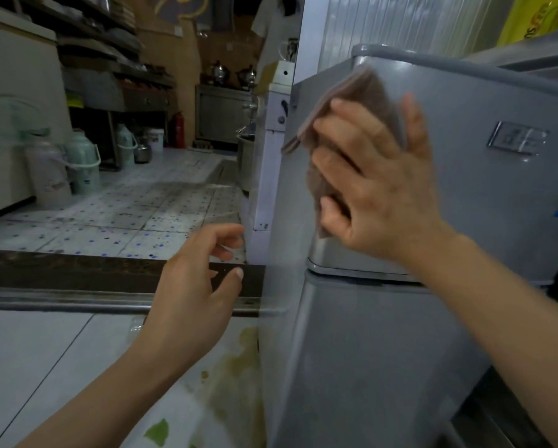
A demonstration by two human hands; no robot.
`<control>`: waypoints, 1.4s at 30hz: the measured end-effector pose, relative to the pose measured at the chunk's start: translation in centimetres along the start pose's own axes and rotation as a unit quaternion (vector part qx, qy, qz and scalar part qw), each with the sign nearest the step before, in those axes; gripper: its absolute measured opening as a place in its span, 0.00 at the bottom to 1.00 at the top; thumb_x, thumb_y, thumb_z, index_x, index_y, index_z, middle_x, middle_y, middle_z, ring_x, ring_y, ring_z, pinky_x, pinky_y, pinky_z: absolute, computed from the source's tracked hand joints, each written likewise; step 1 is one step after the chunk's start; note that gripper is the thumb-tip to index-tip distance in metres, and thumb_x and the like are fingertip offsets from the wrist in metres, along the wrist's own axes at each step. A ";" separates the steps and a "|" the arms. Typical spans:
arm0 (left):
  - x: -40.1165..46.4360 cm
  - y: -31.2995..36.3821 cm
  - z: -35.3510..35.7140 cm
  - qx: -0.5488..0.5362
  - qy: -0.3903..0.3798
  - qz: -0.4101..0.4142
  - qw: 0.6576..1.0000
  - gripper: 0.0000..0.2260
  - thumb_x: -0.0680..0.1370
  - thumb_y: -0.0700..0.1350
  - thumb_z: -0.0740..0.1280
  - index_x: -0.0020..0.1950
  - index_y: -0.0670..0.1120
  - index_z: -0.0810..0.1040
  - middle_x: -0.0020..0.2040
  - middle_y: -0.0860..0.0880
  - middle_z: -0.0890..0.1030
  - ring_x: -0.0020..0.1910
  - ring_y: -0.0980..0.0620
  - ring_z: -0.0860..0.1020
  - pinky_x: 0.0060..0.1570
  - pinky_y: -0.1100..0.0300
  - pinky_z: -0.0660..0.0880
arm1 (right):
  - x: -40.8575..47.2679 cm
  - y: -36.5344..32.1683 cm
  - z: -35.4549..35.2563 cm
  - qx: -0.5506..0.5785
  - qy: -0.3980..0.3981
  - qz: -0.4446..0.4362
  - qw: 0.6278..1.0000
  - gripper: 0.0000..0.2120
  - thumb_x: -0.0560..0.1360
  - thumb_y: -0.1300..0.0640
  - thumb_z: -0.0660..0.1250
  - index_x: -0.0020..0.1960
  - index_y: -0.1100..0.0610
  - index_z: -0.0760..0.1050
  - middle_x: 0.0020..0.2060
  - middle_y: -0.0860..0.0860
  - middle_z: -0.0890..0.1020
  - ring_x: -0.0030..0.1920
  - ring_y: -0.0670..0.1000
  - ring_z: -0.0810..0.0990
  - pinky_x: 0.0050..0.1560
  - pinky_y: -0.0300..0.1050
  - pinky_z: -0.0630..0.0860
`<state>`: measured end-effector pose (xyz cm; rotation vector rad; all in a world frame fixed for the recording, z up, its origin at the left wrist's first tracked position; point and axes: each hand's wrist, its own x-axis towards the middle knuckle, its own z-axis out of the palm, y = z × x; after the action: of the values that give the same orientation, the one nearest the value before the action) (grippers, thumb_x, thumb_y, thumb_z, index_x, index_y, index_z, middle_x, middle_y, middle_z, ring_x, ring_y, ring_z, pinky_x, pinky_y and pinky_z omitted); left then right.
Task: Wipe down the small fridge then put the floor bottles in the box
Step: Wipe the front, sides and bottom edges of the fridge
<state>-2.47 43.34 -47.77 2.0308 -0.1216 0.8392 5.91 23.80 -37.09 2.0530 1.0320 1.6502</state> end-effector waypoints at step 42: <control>-4.5 0.3 10.9 0.094 -0.001 -0.026 0.995 0.12 0.75 0.43 0.67 0.55 0.46 0.68 0.53 0.47 0.74 0.50 0.49 0.74 0.48 0.52 0.73 | -20.0 -13.1 4.6 0.140 -0.051 0.260 0.954 0.30 0.76 0.53 0.57 0.74 0.63 0.52 0.72 0.58 0.58 0.75 0.62 0.53 0.75 0.60 0.47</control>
<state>-0.42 33.67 -54.13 2.1997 0.0103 0.8422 4.30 19.85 -61.08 2.7517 0.7654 1.6700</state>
